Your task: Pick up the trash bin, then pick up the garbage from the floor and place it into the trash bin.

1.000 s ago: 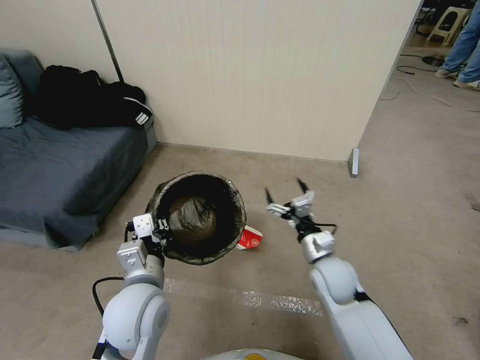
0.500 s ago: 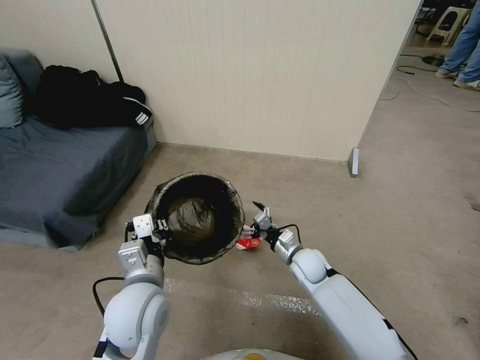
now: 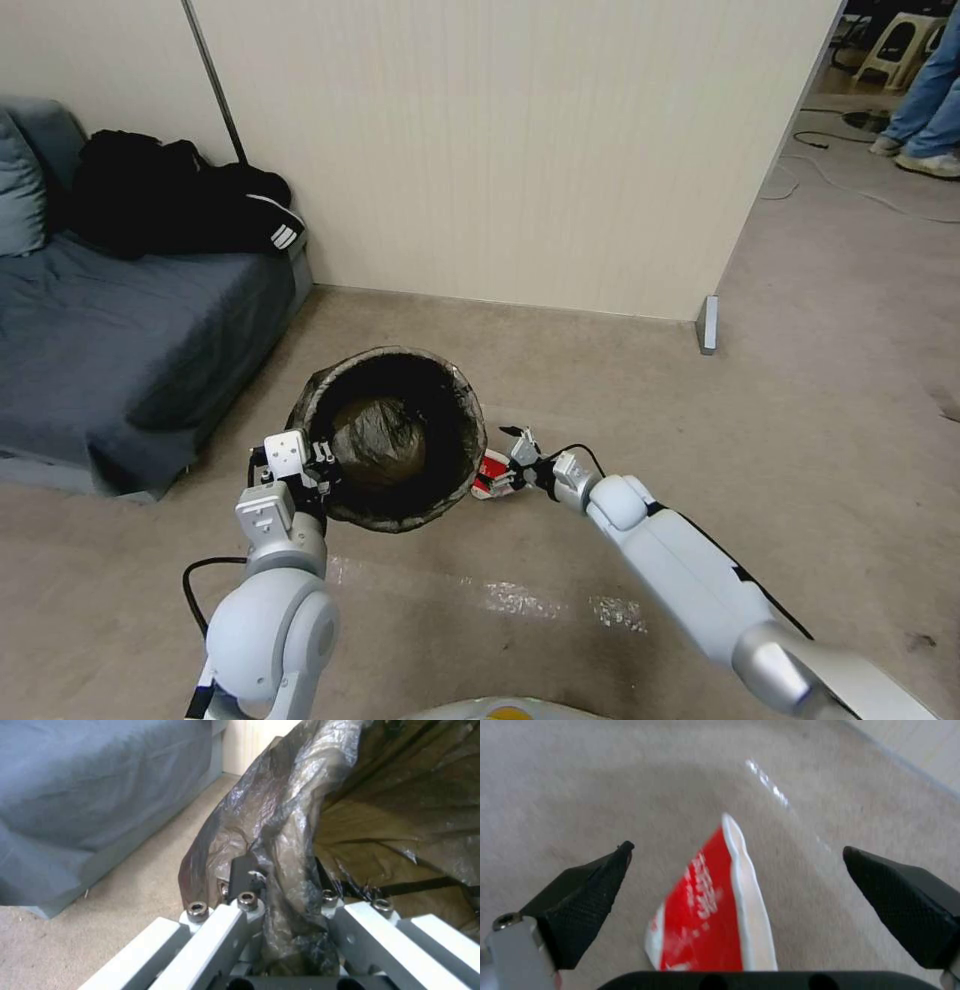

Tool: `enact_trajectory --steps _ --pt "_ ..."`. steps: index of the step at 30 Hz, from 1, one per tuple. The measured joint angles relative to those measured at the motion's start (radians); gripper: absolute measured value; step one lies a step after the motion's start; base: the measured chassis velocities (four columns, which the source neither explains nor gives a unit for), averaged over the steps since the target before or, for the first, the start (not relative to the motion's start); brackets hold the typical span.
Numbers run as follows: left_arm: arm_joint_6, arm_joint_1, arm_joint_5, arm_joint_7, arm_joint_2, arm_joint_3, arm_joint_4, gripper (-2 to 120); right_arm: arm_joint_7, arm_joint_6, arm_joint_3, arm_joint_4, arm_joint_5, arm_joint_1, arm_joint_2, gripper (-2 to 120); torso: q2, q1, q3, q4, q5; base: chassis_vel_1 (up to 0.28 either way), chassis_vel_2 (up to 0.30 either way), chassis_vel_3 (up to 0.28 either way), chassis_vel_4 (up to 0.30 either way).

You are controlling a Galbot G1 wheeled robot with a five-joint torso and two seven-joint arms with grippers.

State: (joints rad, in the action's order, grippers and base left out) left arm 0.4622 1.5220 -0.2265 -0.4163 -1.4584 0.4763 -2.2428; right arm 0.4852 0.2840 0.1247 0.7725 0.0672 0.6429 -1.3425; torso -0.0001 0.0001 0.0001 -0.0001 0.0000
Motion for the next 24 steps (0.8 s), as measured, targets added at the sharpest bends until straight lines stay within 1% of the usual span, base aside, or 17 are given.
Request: enact_trajectory --steps 2,3,6,7,11,15,19,20,22,24 --pt "0.000 0.002 0.002 0.000 -0.002 0.000 -0.001 2 0.016 0.013 -0.016 -0.062 -0.010 -0.021 -0.021 100 0.000 0.000 0.000 0.0000 -0.0001 0.000 0.000 0.000 0.000" --pt "0.000 0.002 0.002 0.000 -0.002 0.000 -0.001 2 0.016 0.013 -0.016 -0.062 -0.010 -0.021 -0.021 100 0.000 0.000 0.000 0.0000 -0.0001 0.000 0.000 0.000 0.000" --pt "-0.002 0.008 0.006 0.000 -0.003 0.000 -0.004 2 0.039 0.022 -0.028 -0.134 -0.015 -0.044 -0.041 100 0.000 0.000 0.000 0.0001 0.0000 0.000 0.000 0.000 0.000" --pt "-0.002 0.008 0.006 0.000 -0.003 0.000 -0.004 2 0.039 0.022 -0.028 -0.134 -0.015 -0.044 -0.041 100 0.000 0.000 0.000 0.0001 0.0000 0.000 0.000 0.000 0.000" --pt "-0.006 0.015 0.010 0.001 -0.005 0.001 -0.012 2 0.051 0.023 -0.049 -0.202 -0.010 -0.055 -0.061 100 0.000 0.000 0.000 0.0001 0.0000 0.000 0.000 0.000 0.000" --pt "-0.007 0.017 0.012 0.001 -0.006 0.001 -0.015 2 0.054 0.022 -0.061 -0.225 0.001 -0.053 -0.068 99 0.000 0.000 0.000 0.0001 -0.0001 0.000 0.000 0.000 0.000" --pt "-0.007 0.018 0.015 0.001 -0.006 -0.001 -0.017 2 0.062 0.025 -0.079 -0.227 0.024 -0.030 -0.069 84 0.000 0.000 0.000 0.0000 -0.0001 0.000 0.000 0.000 0.000" --pt "-0.007 0.018 0.015 0.001 -0.006 -0.001 -0.017 2 0.062 0.025 -0.079 -0.227 0.024 -0.030 -0.069 84 0.000 0.000 0.000 0.0000 -0.0001 0.000 0.000 0.000 0.000" --pt "-0.008 0.018 0.016 0.001 -0.007 -0.003 -0.017 2 0.062 0.026 -0.080 -0.223 0.028 -0.025 -0.068 72 0.000 0.000 0.000 0.0000 0.0000 0.000 0.000 0.000 0.000" --pt "-0.008 0.017 0.016 0.001 -0.007 -0.003 -0.017 2 0.062 0.026 -0.080 -0.223 0.029 -0.024 -0.068 70 0.000 0.000 0.000 0.0000 0.0000 0.000 0.000 0.000 0.000"
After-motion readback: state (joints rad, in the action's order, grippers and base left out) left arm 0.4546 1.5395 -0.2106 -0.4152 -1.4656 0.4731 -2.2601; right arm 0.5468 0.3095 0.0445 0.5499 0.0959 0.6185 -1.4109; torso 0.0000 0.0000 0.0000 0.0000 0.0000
